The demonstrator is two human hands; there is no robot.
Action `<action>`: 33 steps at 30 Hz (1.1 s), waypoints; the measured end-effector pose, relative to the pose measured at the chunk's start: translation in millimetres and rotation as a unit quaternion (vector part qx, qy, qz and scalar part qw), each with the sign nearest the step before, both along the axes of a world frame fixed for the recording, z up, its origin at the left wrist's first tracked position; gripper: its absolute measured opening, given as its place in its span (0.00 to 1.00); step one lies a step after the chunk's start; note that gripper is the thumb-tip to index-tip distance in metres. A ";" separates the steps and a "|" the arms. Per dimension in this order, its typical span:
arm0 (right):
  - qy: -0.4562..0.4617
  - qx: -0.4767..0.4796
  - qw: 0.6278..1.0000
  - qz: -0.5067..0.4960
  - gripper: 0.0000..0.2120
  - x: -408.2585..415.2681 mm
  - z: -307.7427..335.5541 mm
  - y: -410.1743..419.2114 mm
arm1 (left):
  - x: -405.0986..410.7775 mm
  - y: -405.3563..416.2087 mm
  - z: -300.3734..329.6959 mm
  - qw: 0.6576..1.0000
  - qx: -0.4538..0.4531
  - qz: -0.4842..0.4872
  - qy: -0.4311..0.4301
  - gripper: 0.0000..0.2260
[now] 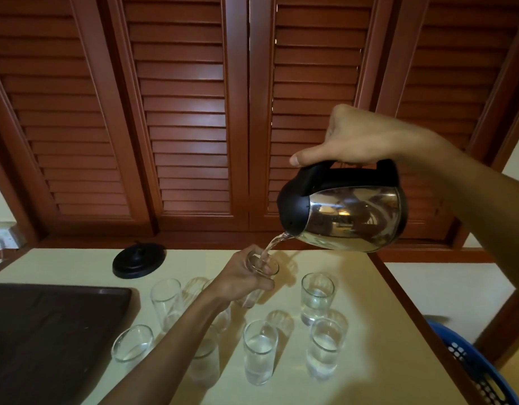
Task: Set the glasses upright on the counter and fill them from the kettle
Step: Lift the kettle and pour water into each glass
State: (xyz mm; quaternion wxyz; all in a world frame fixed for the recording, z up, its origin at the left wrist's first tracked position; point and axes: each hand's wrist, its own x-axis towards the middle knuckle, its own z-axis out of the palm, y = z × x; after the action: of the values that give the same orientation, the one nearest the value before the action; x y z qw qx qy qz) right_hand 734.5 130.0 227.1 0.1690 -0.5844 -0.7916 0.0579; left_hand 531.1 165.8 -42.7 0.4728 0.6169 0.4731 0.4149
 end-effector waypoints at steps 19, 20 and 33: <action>-0.013 0.010 1.000 0.011 0.26 -3.0 0.1 1.9 | 0.1 -1.2 1.0 1.000 0.007 0.004 0.017 0.19; -0.011 0.008 1.000 0.014 0.26 -3.2 -0.4 1.7 | 0.8 -1.4 1.3 1.000 0.006 0.005 0.017 0.19; 0.053 -0.022 0.998 0.003 0.27 4.6 -25.4 7.8 | 8.0 -1.8 22.6 0.999 0.039 0.014 -0.012 0.21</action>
State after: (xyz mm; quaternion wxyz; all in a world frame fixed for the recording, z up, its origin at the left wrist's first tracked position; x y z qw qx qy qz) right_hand 739.0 137.7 201.6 0.1974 -0.5814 -0.7821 0.1065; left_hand 539.1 164.1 -20.1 0.4485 0.6232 0.4589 0.4470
